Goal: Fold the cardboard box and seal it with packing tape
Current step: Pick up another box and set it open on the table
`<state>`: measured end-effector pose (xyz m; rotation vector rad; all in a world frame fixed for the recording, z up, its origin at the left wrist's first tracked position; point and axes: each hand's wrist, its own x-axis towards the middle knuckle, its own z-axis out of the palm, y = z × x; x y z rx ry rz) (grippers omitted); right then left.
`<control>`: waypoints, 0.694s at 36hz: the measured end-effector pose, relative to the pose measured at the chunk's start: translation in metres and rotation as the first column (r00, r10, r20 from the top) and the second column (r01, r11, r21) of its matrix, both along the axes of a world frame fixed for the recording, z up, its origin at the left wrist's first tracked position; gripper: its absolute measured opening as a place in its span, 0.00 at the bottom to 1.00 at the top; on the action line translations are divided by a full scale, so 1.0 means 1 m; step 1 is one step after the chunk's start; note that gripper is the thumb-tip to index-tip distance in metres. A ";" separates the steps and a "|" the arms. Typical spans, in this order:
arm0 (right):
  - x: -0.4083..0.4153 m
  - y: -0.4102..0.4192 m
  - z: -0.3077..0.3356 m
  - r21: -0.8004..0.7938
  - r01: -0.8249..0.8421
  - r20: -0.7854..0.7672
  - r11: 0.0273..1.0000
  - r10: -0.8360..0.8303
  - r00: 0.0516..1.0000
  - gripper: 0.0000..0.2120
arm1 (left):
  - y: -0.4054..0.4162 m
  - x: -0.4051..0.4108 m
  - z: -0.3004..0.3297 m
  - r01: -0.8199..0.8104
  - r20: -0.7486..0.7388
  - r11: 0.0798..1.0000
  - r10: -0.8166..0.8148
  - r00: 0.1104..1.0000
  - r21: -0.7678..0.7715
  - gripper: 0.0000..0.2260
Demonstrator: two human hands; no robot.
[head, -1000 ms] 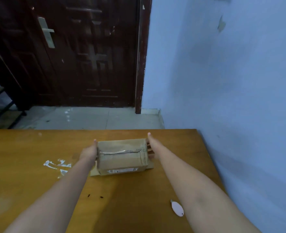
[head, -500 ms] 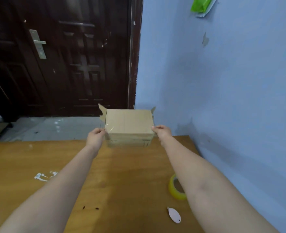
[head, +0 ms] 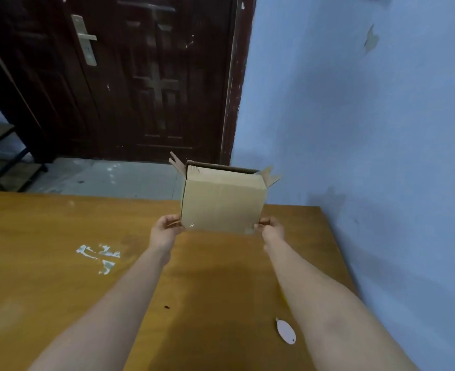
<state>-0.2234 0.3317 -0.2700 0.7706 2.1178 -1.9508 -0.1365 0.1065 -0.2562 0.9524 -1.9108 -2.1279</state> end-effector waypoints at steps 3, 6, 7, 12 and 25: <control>0.007 -0.001 -0.016 -0.019 0.012 0.037 1.000 -0.011 0.999 0.18 | 0.002 0.007 -0.011 -0.016 0.040 1.000 0.017 0.999 -0.009 0.13; 0.016 0.001 -0.036 -0.019 0.006 0.084 1.000 -0.004 0.996 0.18 | 0.005 0.016 -0.024 -0.010 0.102 1.000 0.011 0.995 -0.007 0.09; 0.021 0.002 -0.043 -0.012 -0.005 0.109 1.000 0.006 0.994 0.17 | 0.005 0.019 -0.029 -0.008 0.118 1.000 0.009 0.993 -0.007 0.09; 0.039 0.011 -0.079 0.001 -0.002 0.211 1.000 0.002 0.978 0.16 | 0.007 0.035 -0.060 0.032 0.231 0.999 -0.021 0.973 -0.042 0.04; 0.058 0.023 -0.109 0.206 -0.280 0.339 0.937 0.200 0.919 0.14 | 0.005 0.041 -0.104 0.129 0.397 0.990 -0.093 0.913 -0.063 0.06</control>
